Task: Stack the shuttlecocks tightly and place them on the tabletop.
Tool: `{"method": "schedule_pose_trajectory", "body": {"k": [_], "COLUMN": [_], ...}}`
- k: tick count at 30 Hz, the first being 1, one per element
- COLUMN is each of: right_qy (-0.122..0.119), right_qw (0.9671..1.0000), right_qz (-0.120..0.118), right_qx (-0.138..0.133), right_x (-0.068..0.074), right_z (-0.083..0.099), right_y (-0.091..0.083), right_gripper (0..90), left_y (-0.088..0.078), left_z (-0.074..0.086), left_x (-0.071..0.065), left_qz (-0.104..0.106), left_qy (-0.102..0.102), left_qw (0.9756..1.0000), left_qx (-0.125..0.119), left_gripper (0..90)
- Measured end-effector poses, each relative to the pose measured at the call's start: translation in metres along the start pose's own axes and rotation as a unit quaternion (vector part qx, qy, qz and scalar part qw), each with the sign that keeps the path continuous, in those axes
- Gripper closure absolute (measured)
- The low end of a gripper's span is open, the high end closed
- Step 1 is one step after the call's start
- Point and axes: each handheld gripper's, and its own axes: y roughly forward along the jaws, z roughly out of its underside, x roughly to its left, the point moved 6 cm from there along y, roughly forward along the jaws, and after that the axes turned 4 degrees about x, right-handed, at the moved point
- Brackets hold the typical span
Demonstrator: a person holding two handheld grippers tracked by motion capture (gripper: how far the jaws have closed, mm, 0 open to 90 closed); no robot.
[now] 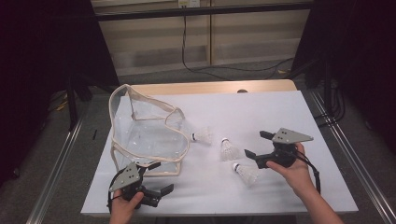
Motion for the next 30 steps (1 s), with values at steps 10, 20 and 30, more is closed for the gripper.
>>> {"method": "schedule_pose_trajectory", "body": {"k": [10,20,30], "right_qy": [-0.008,-0.034,-0.042], "right_qw": [0.9996,0.9973,0.9945], "right_qz": [-0.016,-0.046,-0.059], "right_qx": [0.021,0.046,0.075], "right_x": [-0.001,0.006,0.012], "right_z": [-0.004,-0.009,-0.005], "right_y": [0.013,0.025,0.039], "right_gripper": [18.9,31.7,37.2], "left_y": [0.0,0.001,0.001], "left_z": [0.0,0.0,0.0], "left_x": [0.0,-0.001,-0.002], "left_qz": [0.001,0.004,0.005], "left_qy": [-0.002,-0.001,-0.001], "left_qw": [1.0,1.0,1.0], "left_qx": [-0.003,-0.002,-0.002], "left_gripper": [3.9,3.9,3.9]}}
